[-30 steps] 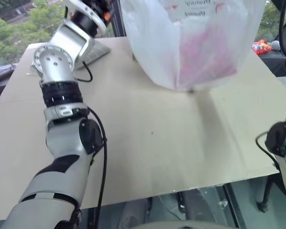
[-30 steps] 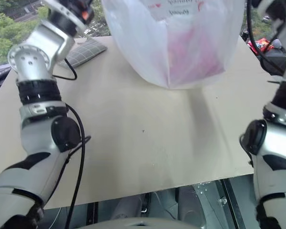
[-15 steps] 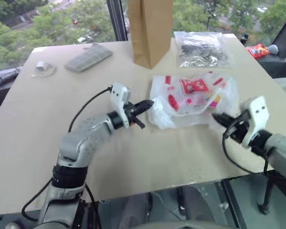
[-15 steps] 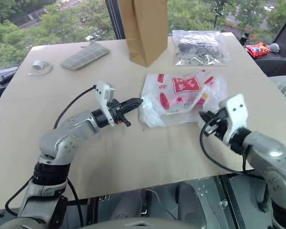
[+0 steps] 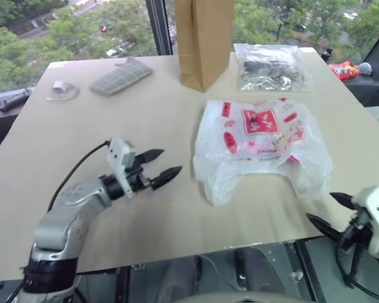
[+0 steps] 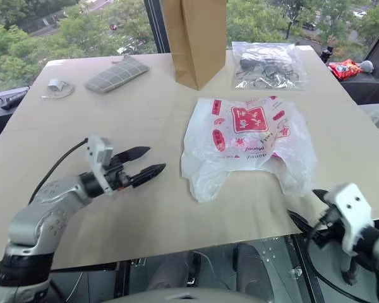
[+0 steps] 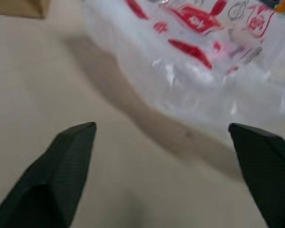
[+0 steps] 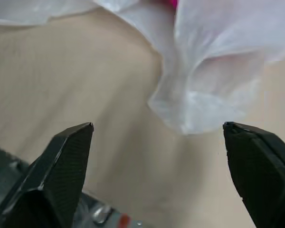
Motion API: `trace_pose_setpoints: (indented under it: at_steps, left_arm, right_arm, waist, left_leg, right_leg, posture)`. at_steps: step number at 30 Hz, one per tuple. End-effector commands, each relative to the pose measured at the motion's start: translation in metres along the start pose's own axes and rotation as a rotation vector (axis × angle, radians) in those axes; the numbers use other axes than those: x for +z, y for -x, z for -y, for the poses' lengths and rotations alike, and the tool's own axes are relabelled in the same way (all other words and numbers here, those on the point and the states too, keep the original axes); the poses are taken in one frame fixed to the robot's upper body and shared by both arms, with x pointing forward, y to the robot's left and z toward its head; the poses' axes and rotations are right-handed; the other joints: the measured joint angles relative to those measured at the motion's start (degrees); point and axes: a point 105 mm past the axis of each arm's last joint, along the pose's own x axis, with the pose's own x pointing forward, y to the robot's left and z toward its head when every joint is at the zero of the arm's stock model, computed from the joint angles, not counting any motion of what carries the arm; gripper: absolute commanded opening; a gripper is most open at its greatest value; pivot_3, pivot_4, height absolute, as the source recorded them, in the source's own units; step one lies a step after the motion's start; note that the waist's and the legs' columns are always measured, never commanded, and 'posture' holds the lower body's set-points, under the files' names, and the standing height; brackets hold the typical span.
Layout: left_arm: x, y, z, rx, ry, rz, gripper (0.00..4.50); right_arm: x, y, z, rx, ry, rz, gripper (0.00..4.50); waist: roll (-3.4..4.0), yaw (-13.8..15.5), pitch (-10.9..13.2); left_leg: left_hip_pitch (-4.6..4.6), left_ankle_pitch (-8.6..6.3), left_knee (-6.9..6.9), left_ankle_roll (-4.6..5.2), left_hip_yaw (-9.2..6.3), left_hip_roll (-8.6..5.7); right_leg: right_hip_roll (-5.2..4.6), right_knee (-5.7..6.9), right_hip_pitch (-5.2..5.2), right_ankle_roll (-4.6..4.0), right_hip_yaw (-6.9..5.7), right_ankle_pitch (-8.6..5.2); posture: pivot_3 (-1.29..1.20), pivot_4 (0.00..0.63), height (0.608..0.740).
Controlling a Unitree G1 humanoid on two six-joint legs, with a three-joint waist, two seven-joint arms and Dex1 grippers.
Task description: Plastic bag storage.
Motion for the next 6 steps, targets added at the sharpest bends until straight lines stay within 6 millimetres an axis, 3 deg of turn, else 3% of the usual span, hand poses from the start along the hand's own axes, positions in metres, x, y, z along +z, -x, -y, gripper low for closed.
trace_pose_setpoints:
  at_steps: [1, 6]
  left_arm:
    - [0.005, 0.016, 0.002, 0.026, -0.043, 0.013, 4.43]
    - [0.000, 0.026, 0.003, 0.063, -0.019, 0.007, 4.43]
  right_arm:
    - [-0.003, 0.019, 0.022, -0.074, 0.069, -0.010, 4.50]
    - [-0.007, 0.021, 0.042, -0.117, 0.111, -0.002, 4.50]
  waist:
    - [-0.09, -0.03, -0.06]
    - [-0.10, -0.05, -0.06]
  left_leg:
    - [0.02, -0.01, 0.00, 0.00, -0.01, 0.01]
    - [0.01, -0.01, -0.01, 0.00, -0.05, 0.06]
  right_leg:
    - [0.00, 0.00, 0.02, 0.00, -0.01, -0.01]
    - [0.01, 0.01, 0.00, -0.02, -0.07, -0.01]
  posture:
    - [0.00, 0.150, 0.740]
    - [0.00, 0.150, 0.740]
